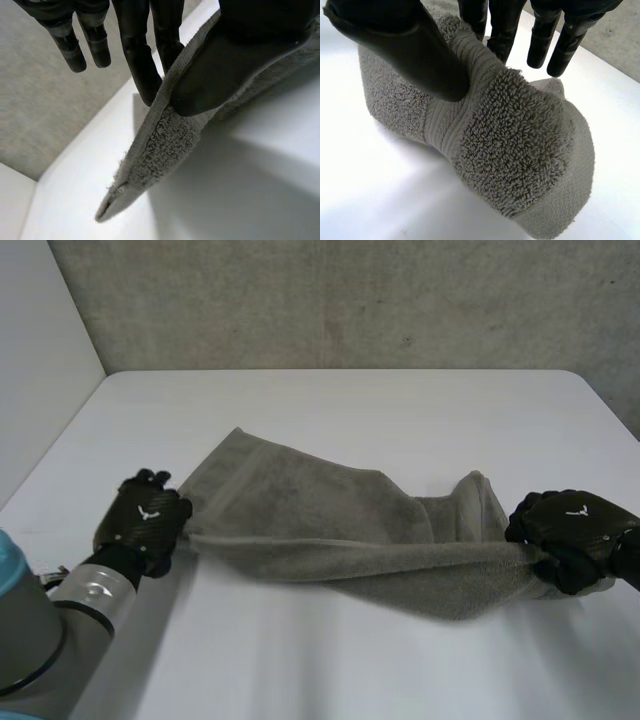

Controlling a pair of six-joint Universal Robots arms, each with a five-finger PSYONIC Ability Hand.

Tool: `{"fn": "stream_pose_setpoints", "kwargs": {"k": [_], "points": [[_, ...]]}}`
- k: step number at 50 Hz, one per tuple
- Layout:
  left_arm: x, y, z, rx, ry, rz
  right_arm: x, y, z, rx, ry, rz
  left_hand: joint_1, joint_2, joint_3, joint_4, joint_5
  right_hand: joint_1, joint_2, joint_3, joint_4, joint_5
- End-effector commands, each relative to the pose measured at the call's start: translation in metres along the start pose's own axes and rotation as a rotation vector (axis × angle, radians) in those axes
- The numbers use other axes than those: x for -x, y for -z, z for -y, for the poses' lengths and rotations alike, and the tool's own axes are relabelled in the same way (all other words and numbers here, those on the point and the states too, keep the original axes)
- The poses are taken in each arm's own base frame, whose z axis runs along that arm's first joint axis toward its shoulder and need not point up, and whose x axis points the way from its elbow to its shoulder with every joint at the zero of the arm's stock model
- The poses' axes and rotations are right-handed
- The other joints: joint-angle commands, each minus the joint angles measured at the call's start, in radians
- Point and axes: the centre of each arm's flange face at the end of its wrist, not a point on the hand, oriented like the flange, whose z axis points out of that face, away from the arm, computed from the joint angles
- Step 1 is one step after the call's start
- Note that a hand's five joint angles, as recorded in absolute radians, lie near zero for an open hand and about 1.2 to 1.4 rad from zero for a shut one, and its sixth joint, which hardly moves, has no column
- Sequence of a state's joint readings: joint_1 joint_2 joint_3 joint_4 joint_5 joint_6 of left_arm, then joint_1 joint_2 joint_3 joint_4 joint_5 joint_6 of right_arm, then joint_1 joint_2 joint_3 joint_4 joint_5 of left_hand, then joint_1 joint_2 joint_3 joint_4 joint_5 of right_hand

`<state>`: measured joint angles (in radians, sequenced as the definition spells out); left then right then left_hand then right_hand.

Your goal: Fold the towel.

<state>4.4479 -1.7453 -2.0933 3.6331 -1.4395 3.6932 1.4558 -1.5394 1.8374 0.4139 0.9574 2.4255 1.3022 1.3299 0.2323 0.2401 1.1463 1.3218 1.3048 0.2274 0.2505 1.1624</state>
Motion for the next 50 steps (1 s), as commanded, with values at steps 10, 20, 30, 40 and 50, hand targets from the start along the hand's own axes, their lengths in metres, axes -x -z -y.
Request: {"fn": "stream_pose_setpoints", "kwargs": {"k": [10,20,30,40,50], "points": [[0.013,-0.024,0.006,-0.005,-0.014,0.019,0.006,-0.036,-0.008,0.251,0.27,0.039,0.094,0.066,-0.058,-0.066,0.075,0.074,0.091,-0.053,-0.076,0.059],[0.053,-0.094,0.081,-0.225,-0.089,0.191,-0.029,-0.071,0.102,-0.172,0.333,-0.206,0.094,0.066,-0.058,-0.066,0.075,0.074,0.091,-0.053,-0.076,0.059],[0.158,-0.053,0.259,-0.684,0.145,0.494,-0.062,-0.011,0.225,-0.804,0.251,-0.515,0.094,0.066,-0.058,-0.066,0.075,0.074,0.091,-0.053,-0.076,0.059],[0.136,-0.073,0.185,-0.48,0.19,0.388,-0.034,-0.035,0.159,-0.591,0.193,-0.396,0.094,0.066,-0.058,-0.066,0.075,0.074,0.091,-0.053,-0.076,0.059],[0.083,-0.082,0.07,-0.241,0.191,0.224,-0.007,-0.059,0.082,-0.352,0.16,-0.281,0.094,0.066,-0.058,-0.066,0.075,0.074,0.091,-0.053,-0.076,0.059]]}}
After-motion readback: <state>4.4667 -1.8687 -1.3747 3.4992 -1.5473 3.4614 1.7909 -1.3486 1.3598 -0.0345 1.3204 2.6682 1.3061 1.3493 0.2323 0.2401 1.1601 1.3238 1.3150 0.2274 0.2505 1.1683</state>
